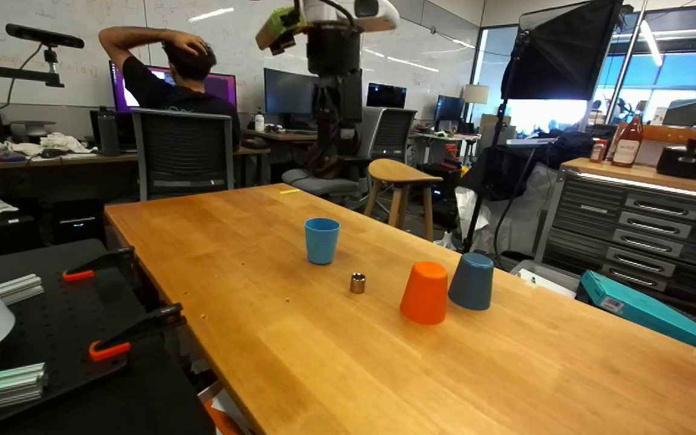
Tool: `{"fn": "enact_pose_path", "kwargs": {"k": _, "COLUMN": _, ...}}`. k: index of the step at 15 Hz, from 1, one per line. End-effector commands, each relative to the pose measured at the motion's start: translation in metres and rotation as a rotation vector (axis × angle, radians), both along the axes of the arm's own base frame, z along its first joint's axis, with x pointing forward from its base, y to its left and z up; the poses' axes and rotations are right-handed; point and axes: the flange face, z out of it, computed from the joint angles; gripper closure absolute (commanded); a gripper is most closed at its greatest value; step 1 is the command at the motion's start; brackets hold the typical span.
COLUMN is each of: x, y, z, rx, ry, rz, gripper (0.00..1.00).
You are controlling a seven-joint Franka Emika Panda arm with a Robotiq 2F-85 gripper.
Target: Put the object in the blue cup
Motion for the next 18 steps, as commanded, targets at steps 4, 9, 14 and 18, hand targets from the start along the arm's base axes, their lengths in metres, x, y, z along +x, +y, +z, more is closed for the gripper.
{"fn": "enact_pose_path", "kwargs": {"k": 4, "x": 0.039, "y": -0.033, "z": -0.063, "rx": 0.058, "ry": 0.072, "rz": -0.106, "gripper": 0.00}}
{"fn": "enact_pose_path", "kwargs": {"k": 9, "x": 0.071, "y": -0.035, "z": -0.143, "rx": -0.040, "ry": 0.126, "rz": -0.204, "gripper": 0.00}}
{"fn": "enact_pose_path", "kwargs": {"k": 14, "x": 0.075, "y": -0.019, "z": -0.206, "rx": -0.058, "ry": 0.136, "rz": -0.283, "gripper": 0.00}}
{"fn": "enact_pose_path", "kwargs": {"k": 18, "x": 0.076, "y": -0.005, "z": -0.232, "rx": -0.055, "ry": 0.098, "rz": -0.314, "gripper": 0.00}}
